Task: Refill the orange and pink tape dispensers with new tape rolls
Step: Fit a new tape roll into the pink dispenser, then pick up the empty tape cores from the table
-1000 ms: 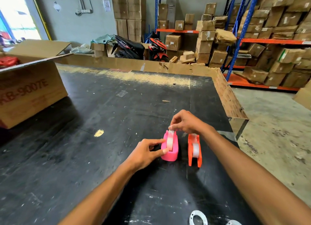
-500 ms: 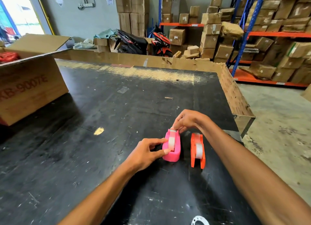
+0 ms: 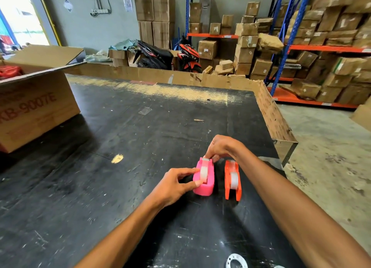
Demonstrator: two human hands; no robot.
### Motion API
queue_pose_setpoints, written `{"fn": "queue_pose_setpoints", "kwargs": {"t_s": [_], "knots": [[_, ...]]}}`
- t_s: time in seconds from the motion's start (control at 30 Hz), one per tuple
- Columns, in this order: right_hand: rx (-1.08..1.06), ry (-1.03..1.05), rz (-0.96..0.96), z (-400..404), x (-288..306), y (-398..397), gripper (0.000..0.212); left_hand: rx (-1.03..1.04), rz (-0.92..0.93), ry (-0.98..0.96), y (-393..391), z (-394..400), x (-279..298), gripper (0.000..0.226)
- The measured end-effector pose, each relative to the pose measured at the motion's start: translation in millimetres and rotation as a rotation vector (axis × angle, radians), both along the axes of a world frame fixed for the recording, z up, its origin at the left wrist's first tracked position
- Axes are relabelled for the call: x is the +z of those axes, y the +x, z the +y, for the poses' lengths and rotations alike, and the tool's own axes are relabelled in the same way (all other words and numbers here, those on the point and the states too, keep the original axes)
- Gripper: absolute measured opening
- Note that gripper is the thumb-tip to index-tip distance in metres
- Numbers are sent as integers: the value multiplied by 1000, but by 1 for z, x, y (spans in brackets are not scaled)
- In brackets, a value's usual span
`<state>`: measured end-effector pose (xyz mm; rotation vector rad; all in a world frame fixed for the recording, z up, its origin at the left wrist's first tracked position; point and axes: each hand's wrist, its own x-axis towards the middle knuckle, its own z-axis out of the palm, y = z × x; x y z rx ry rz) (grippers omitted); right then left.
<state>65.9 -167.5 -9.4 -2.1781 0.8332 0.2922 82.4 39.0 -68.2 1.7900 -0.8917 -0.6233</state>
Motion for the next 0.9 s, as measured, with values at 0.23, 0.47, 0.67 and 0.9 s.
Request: {"fn": "queue_pose_setpoints", "kwargs": {"t_s": [0.23,0.47,0.67,0.9], "knots": [[-22,-110,-127,4,4,-13,22,39,51,-8,-3,-3,7,52],[-22,-263,-295,14,26,-62,20,155,-66,40,-12,3,18,61],[-48,-367,-283,43,44,-134,16,202,-358,-142,-50,22,38,29],[-113,-387,-122,88,36,-230,20,-344,-490,54,-105,34,39,43]]}}
